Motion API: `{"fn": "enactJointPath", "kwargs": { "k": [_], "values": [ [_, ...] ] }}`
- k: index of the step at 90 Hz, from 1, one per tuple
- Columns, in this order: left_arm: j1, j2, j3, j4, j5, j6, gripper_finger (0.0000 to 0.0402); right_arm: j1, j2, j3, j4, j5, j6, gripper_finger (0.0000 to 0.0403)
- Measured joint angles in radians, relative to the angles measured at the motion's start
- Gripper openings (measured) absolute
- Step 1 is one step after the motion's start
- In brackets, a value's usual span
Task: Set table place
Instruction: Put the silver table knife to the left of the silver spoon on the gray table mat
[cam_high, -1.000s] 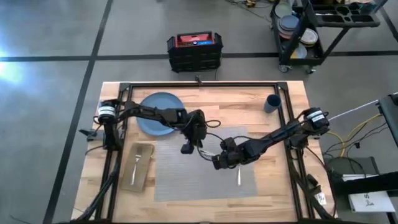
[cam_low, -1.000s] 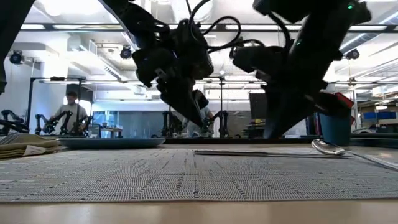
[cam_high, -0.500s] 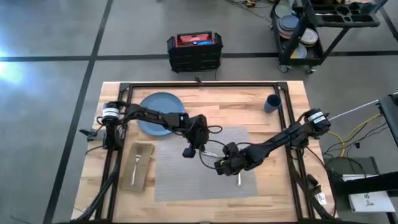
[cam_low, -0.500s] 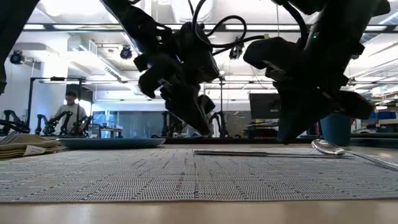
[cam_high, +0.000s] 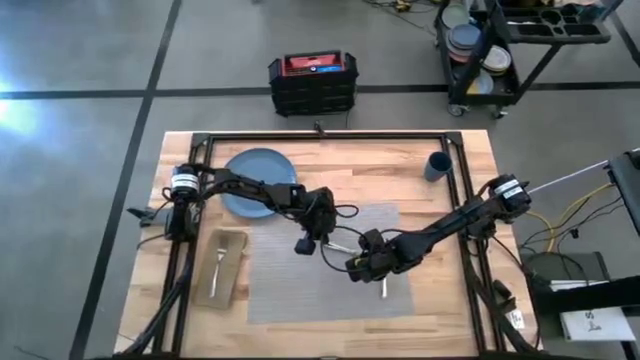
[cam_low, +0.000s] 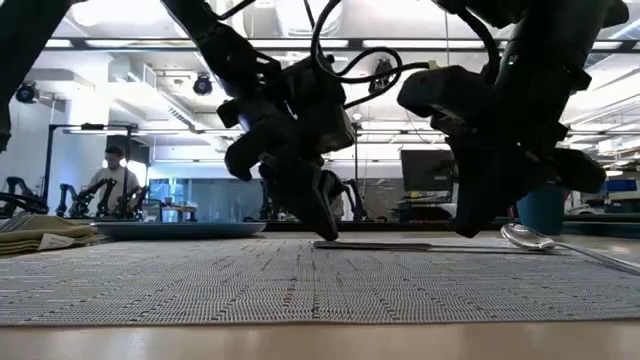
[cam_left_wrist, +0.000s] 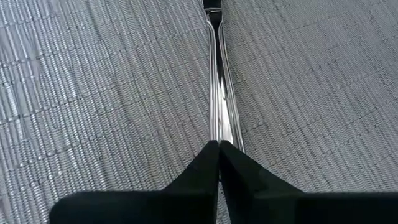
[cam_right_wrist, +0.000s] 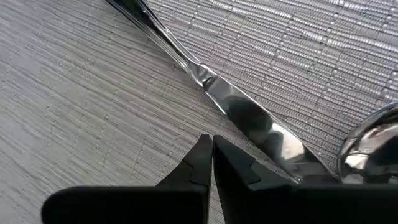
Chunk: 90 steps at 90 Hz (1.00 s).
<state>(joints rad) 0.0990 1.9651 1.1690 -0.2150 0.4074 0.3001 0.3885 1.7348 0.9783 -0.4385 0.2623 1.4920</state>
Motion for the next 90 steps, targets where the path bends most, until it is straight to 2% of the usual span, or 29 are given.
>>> {"fn": "enactJointPath", "kwargs": {
  "k": [14,69,90],
  "values": [
    [0.000,-0.001,0.002,-0.073,0.046,-0.003,0.0001,0.000,0.000,-0.005,0.000,0.000,0.000,0.0000],
    [0.000,-0.010,0.040,-0.221,0.086,0.006,0.0001,-0.007,0.000,-0.020,-0.003,-0.008,0.001,0.0000],
    [0.000,-0.009,0.051,-0.233,0.144,0.006,0.0001,-0.029,0.000,-0.034,-0.002,-0.008,0.001,0.0000]
  ]
}}
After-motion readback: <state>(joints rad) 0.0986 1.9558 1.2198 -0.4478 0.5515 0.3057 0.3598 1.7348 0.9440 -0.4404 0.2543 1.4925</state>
